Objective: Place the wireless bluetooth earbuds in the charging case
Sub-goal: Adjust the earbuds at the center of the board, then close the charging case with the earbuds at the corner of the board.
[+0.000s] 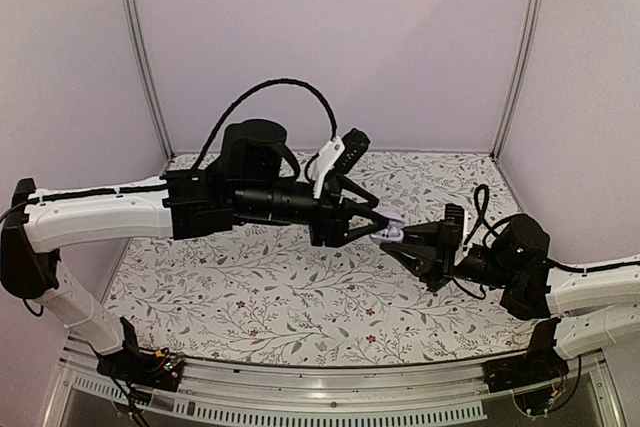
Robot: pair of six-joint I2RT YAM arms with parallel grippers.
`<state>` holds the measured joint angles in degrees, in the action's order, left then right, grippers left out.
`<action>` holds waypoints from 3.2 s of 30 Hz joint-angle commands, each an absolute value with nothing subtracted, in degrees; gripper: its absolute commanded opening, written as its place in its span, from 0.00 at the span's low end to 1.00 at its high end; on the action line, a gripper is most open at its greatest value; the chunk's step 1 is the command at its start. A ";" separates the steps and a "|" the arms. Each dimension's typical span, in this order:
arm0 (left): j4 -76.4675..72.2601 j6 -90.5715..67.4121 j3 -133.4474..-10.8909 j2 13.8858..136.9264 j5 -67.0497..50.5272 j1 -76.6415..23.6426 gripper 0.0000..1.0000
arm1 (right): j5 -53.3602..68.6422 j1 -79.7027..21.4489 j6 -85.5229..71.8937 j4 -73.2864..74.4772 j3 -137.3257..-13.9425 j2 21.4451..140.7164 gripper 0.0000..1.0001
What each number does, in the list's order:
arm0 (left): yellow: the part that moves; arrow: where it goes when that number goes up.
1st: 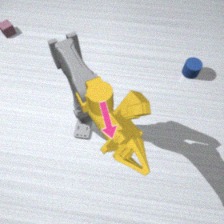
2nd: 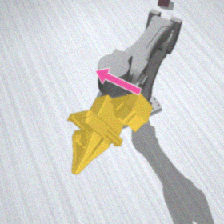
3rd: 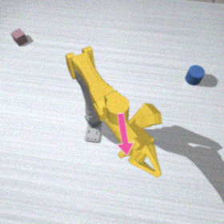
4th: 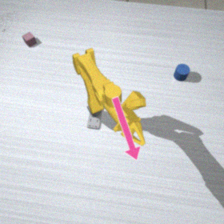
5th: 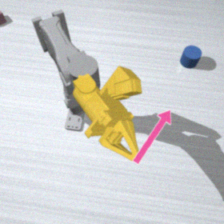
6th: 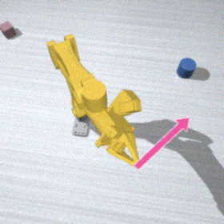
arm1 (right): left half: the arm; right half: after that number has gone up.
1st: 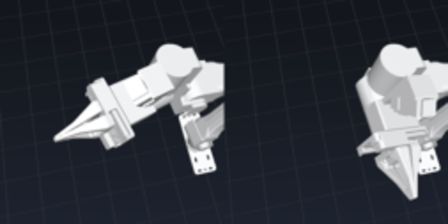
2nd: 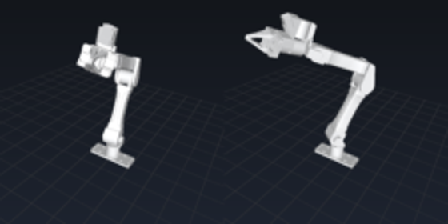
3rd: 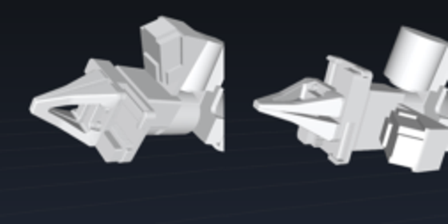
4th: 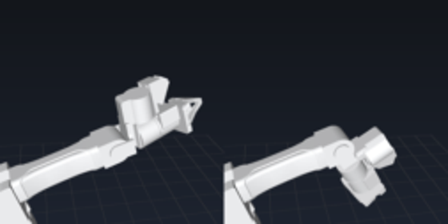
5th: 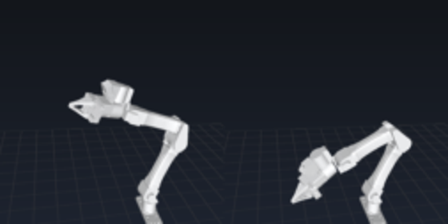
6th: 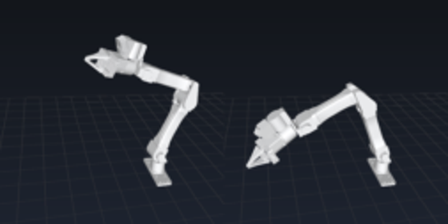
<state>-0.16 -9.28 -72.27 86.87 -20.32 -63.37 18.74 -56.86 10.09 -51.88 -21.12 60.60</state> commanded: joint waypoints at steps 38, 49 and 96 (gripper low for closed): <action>3.70 10.85 -68.17 81.12 -26.79 -65.27 0.77 | 27.92 -55.99 5.47 -47.42 -26.09 61.70 0.00; 7.57 16.34 -70.65 81.44 -23.00 -69.78 0.69 | 27.07 -55.99 4.17 -46.76 -26.72 62.40 0.00; 17.15 37.33 -69.84 85.78 7.24 -80.87 0.55 | 23.56 -52.56 -29.09 -40.82 -34.57 65.08 0.00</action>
